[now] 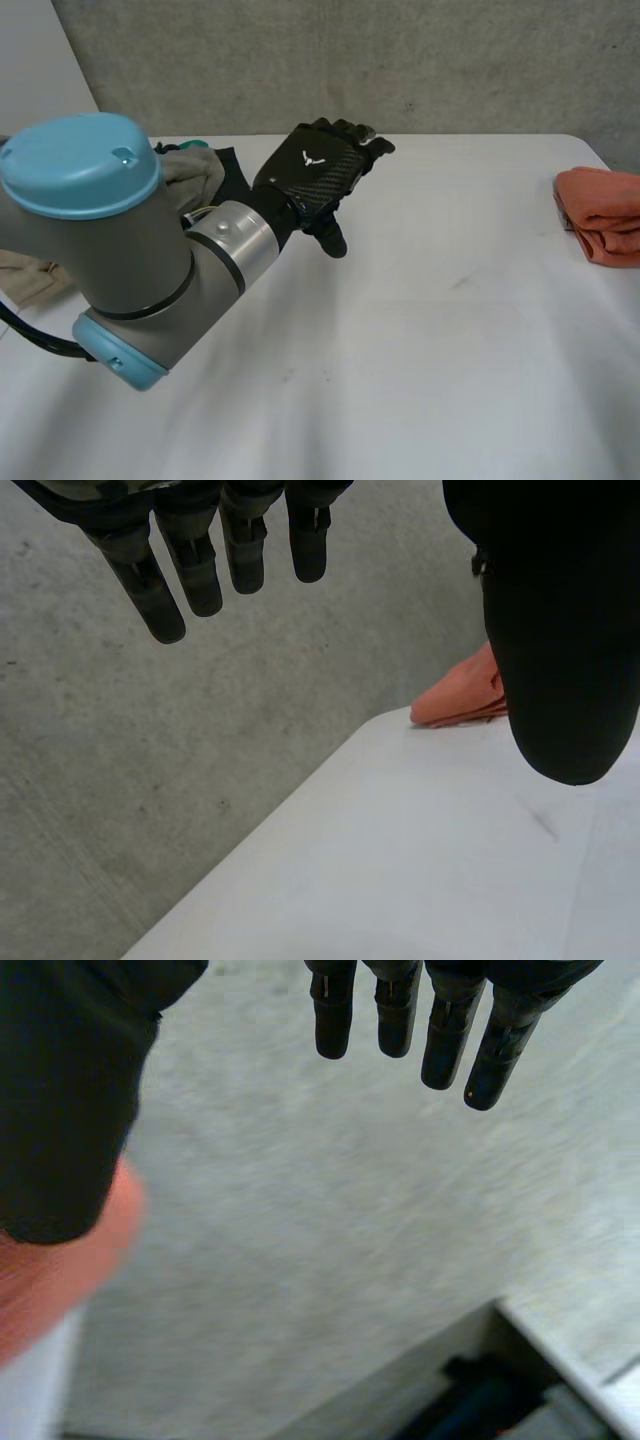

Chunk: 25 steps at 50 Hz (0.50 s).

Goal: Fold the laundry.

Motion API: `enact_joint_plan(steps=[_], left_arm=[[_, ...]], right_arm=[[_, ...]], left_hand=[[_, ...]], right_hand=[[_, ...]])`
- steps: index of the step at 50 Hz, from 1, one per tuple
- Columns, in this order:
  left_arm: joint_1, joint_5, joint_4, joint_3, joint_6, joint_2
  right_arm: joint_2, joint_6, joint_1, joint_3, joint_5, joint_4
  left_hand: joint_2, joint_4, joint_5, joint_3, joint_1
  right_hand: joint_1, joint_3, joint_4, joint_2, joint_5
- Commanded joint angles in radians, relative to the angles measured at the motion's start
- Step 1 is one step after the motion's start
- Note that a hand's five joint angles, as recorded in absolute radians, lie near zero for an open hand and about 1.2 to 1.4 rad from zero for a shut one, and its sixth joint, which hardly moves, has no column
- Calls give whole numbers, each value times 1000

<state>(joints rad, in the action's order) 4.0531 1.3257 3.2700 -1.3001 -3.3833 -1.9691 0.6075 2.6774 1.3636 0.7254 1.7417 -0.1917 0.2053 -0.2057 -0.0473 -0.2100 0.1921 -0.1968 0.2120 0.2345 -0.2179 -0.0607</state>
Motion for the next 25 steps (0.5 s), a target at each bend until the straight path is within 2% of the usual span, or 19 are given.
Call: enact_joint_plan(steps=[1, 5, 9, 10, 12, 13, 16, 17, 18, 22, 25], left_arm=[[23, 15, 10, -2, -4, 48], [81, 56, 25, 4, -5, 76], [182, 136, 56, 10, -14, 96], [222, 154, 80, 13, -18, 95], [265, 156, 109, 21, -19, 90], [282, 153, 117, 24, -22, 87], [392, 132, 131, 48, -54, 23], [423, 122, 123, 56, -68, 0], [478, 98, 113, 65, -100, -46], [576, 29, 108, 93, -203, -149], [609, 4, 114, 137, -263, -223]], right_arm=[[302, -45, 58, 305, -50, -282], [419, -44, 162, 477, -145, -422], [492, -42, 270, 661, -302, -534], [523, -44, 305, 728, -395, -552], [555, -45, 330, 791, -500, -551], [586, -44, 348, 846, -592, -534], [626, -45, 364, 916, -704, -471], [638, -45, 365, 942, -737, -394], [643, -45, 367, 950, -741, -349], [637, -68, 370, 956, -726, -113], [620, -120, 371, 966, -705, 18]], left_hand=[[23, -23, -6, -18, 36], [26, -25, -9, -21, 39], [23, -23, -6, -18, 36], [23, -23, -6, -18, 36], [23, -23, -6, -18, 36], [26, -25, -9, -21, 39], [29, -28, -12, -24, 42], [29, -28, -12, -24, 42], [29, -28, -12, -24, 42], [32, -31, -15, -27, 45], [58, -58, -41, -53, 71]], right_hand=[[22, -37, -60, 43, 61], [22, -37, -60, 43, 61], [22, -37, -60, 43, 61], [22, -37, -60, 43, 61], [22, -37, -60, 43, 61], [22, -37, -60, 43, 61], [22, -37, -60, 43, 61], [22, -37, -60, 43, 61], [22, -37, -60, 43, 61], [22, -37, -60, 43, 61], [22, -37, -60, 43, 61]])
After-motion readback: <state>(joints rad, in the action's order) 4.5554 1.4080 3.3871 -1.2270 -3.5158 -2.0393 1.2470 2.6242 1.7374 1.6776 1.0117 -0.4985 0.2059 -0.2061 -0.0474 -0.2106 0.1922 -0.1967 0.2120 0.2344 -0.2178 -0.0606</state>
